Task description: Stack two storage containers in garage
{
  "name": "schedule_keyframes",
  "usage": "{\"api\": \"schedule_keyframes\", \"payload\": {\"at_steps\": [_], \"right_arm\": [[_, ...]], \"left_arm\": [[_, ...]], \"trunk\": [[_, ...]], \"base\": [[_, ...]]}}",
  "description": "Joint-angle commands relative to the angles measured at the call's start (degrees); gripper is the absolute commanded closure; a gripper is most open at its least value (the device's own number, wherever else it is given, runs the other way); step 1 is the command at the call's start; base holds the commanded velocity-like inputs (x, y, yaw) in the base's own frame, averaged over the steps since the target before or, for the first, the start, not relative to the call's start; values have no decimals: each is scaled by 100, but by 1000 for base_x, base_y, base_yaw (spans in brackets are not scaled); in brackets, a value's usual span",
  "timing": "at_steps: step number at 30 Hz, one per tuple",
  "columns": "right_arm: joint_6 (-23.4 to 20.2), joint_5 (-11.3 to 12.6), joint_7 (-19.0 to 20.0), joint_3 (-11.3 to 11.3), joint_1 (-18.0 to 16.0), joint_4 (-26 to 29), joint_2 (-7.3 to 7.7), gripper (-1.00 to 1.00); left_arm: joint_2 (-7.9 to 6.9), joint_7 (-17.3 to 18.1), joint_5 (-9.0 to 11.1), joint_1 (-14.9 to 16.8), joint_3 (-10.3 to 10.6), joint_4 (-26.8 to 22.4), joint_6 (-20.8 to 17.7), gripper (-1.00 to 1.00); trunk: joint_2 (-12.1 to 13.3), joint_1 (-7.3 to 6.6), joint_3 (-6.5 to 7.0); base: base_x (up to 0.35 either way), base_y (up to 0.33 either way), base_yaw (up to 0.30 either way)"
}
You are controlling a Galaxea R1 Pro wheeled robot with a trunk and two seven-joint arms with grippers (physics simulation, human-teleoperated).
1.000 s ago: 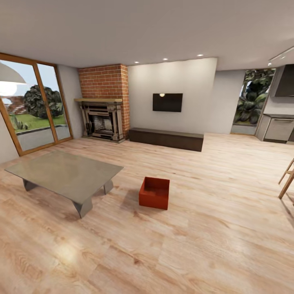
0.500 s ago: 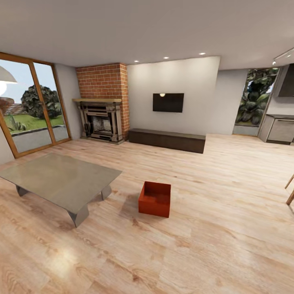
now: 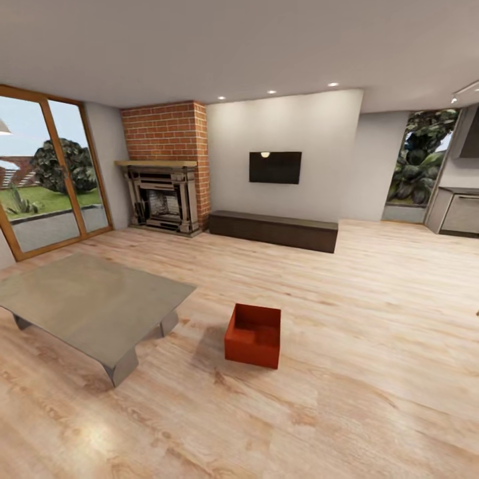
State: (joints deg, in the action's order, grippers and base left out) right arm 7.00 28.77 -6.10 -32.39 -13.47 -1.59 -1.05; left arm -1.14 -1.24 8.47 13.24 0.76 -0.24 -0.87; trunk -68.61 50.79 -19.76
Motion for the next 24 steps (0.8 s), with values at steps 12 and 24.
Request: {"api": "schedule_keyframes", "payload": {"at_steps": [12,24], "right_arm": [[29,51,-5,-48,-7,-17,-6,-100],[29,50,-5,-48,-7,-17,-4,-100]], "left_arm": [[0,-8,49,3,12,-3,-9,-100],[0,-8,49,3,12,-3,-9,-100]], "trunk": [[-3,3,-6],[-3,3,-6]], "base": [[323,0,0],[323,0,0]]}}
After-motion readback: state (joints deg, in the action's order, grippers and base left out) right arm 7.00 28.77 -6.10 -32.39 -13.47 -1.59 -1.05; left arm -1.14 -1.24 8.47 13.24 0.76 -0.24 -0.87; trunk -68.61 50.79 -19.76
